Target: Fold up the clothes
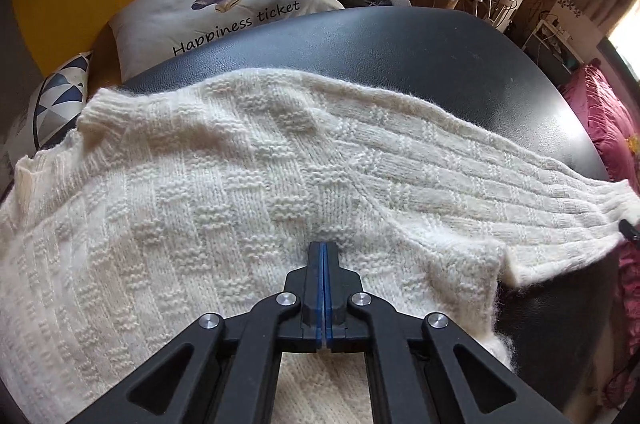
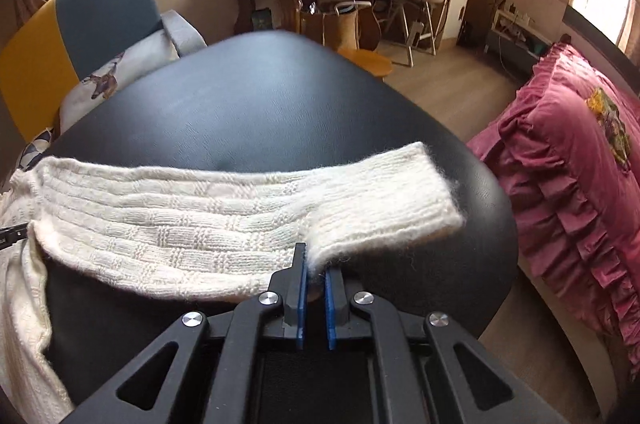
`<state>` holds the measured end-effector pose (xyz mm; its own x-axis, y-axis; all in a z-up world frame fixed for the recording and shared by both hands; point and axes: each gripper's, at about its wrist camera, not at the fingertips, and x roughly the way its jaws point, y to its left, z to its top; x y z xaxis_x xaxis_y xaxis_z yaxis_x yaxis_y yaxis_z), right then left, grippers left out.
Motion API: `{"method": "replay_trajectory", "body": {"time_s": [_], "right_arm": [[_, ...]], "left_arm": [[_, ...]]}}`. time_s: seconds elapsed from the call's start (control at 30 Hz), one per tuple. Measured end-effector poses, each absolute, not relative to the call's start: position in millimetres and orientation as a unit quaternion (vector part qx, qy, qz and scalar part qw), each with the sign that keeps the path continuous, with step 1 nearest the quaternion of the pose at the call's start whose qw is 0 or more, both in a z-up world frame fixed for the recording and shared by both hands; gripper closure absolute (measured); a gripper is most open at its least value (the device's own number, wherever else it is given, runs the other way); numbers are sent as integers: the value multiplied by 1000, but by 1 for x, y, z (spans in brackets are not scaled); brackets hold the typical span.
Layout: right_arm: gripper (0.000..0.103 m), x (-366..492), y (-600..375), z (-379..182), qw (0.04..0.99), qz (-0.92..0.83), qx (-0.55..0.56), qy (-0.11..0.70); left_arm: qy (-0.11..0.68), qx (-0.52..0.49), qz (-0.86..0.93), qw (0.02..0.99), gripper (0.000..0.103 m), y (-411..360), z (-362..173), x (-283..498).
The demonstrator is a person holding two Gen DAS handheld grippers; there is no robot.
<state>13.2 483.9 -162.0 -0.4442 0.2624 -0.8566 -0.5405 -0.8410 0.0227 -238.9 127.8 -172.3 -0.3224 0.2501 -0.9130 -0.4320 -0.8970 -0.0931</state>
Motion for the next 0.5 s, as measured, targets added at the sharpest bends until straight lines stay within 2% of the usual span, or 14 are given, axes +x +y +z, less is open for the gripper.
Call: {"method": "replay_trajectory", "body": {"time_s": [0.23, 0.4, 0.5], "right_arm": [[97, 25, 522, -183, 239, 833, -425, 261], [97, 24, 543, -186, 230, 838, -401, 289], [87, 33, 556, -185, 216, 824, -398, 339]], "left_arm": [[73, -552, 802, 214, 102, 129, -171, -244], [44, -555, 800, 225, 102, 126, -165, -243], [38, -541, 805, 239, 102, 126, -155, -238]]}}
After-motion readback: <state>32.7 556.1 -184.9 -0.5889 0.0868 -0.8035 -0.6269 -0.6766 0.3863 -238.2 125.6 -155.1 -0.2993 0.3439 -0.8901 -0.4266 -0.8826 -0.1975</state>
